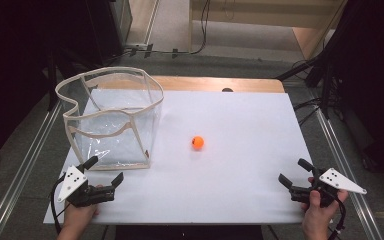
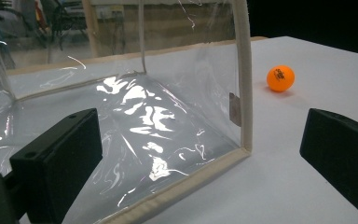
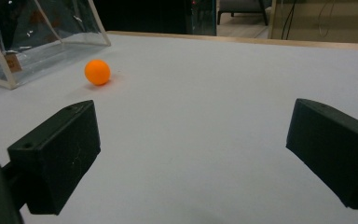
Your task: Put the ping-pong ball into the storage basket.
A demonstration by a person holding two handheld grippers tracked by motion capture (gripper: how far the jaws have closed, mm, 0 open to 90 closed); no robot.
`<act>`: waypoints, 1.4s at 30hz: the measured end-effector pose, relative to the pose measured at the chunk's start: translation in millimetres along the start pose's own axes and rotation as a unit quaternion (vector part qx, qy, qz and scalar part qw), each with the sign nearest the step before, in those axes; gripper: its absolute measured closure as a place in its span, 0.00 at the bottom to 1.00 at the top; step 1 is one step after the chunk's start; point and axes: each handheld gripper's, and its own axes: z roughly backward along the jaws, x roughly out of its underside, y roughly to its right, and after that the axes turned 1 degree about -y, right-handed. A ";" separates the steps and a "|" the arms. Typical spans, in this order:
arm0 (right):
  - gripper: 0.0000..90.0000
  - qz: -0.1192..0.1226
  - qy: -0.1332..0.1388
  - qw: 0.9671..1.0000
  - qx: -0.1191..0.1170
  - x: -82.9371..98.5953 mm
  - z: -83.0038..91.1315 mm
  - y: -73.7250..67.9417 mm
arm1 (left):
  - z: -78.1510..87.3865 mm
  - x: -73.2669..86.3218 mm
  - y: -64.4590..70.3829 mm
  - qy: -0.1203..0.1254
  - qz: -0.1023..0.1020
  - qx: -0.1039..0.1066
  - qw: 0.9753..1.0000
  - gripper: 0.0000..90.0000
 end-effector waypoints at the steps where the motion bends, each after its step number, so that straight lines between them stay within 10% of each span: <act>1: 0.01 0.000 0.000 1.000 0.000 0.0 0.0 0.0 | 0.0 0.0 0.0 0.000 0.000 0.000 1.000 0.00; 42: 0.01 0.085 -0.086 0.992 -0.045 -68.5 -45.6 -31.1 | 0.3 0.5 1.9 -0.001 -0.004 -0.003 1.000 0.00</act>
